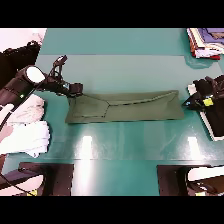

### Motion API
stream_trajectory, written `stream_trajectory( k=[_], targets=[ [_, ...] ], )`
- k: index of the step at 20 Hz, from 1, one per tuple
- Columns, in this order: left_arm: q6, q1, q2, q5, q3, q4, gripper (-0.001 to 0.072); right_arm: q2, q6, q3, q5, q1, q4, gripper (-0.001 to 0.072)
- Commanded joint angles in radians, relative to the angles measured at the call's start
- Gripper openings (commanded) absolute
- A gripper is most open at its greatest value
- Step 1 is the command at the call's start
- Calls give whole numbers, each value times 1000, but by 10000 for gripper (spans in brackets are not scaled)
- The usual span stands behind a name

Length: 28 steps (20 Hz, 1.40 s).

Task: Fold the shirts.

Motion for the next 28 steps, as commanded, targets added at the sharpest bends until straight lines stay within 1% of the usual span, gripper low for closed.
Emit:
stream_trajectory(
  k=[1, 3, 4, 5, 6, 7, 10, 13, 17, 21, 25, 28],
  targets=[
    [5, -35, -15, 3, 2, -55, 29, -60, -48, -33, -3, 18, 118, 459],
    [5, -94, -39, 19, 2, -54, 29, -77, -66, -33, -10, 64, 119, 441],
    [4, -121, -53, 39, 2, -57, 28, -79, -86, -33, -18, 82, 119, 343],
    [4, -146, -69, 66, 3, -76, 28, -74, -104, -33, -22, 96, 121, 165],
    [5, -167, -90, 92, 7, -103, 28, -65, -116, -33, -23, 101, 123, 32],
    [6, -185, -113, 105, 23, -118, 28, -47, -126, -31, -17, 104, 134, 12],
    [6, -241, -217, 97, 142, -121, 28, 46, -117, 16, 55, 111, 138, 12],
    [5, -302, -346, 96, 287, -121, 28, 166, -35, 125, 93, 167, 138, 12],
    [-18, -375, -504, 89, 431, -125, 28, 279, 62, 275, 97, 314, 147, 12],
    [-12, -421, -589, 117, 471, -205, 28, 282, 82, 385, 93, 460, 286, 12],
    [-13, -428, -616, 90, 470, -195, 28, 246, 89, 457, 86, 576, 292, 12],
    [-13, -428, -616, 63, 470, -147, 28, 235, 89, 480, 78, 620, 291, 12]
  ],
)
